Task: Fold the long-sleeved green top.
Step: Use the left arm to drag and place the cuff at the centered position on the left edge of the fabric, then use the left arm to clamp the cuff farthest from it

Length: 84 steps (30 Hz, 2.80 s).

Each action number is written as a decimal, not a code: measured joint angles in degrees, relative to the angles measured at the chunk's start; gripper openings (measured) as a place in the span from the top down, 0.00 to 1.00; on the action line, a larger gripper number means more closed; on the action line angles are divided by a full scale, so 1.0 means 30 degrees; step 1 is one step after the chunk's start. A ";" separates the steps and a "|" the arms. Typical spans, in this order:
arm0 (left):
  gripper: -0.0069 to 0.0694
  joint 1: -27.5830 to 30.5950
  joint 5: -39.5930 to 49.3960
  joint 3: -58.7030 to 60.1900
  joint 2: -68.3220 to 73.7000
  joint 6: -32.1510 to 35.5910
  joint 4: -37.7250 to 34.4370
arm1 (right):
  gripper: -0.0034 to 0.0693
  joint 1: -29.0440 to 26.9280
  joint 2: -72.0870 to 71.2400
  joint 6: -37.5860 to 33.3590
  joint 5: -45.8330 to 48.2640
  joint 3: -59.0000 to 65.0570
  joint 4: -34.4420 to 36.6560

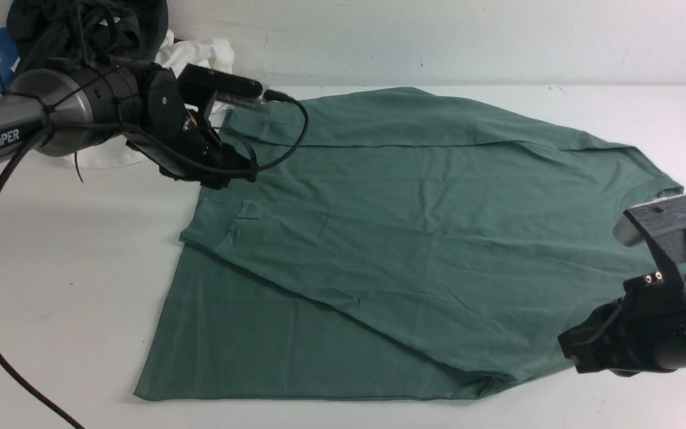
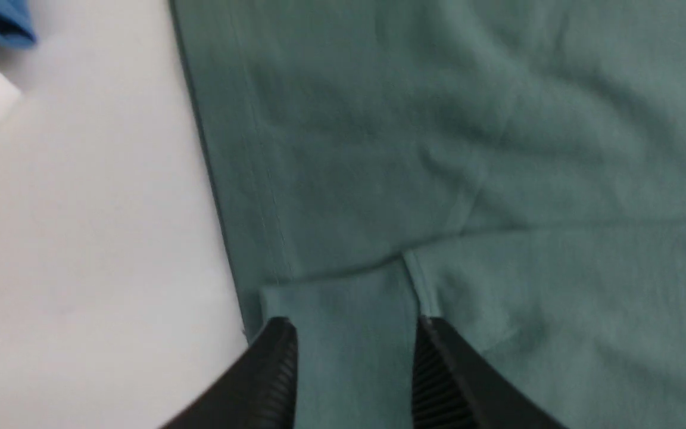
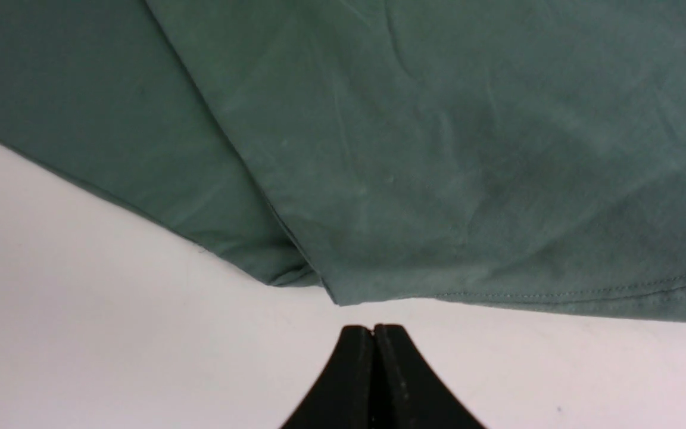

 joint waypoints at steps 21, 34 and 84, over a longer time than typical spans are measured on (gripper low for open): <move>0.63 0.0704 0.9623 -1.5460 0.8300 0.0477 -0.1411 | 0.97 0.4763 0.9513 0.0019 -0.3673 -0.6295 -0.2226; 0.30 0.1384 0.3937 -1.6946 1.0665 -0.1793 -0.2534 | 0.97 0.5211 1.0989 0.1018 -0.2341 -0.6485 -0.6789; 0.44 0.2543 0.5305 -2.3767 1.5403 0.0895 -0.3771 | 0.97 0.5211 0.6643 0.1808 0.0007 -0.6056 -0.6437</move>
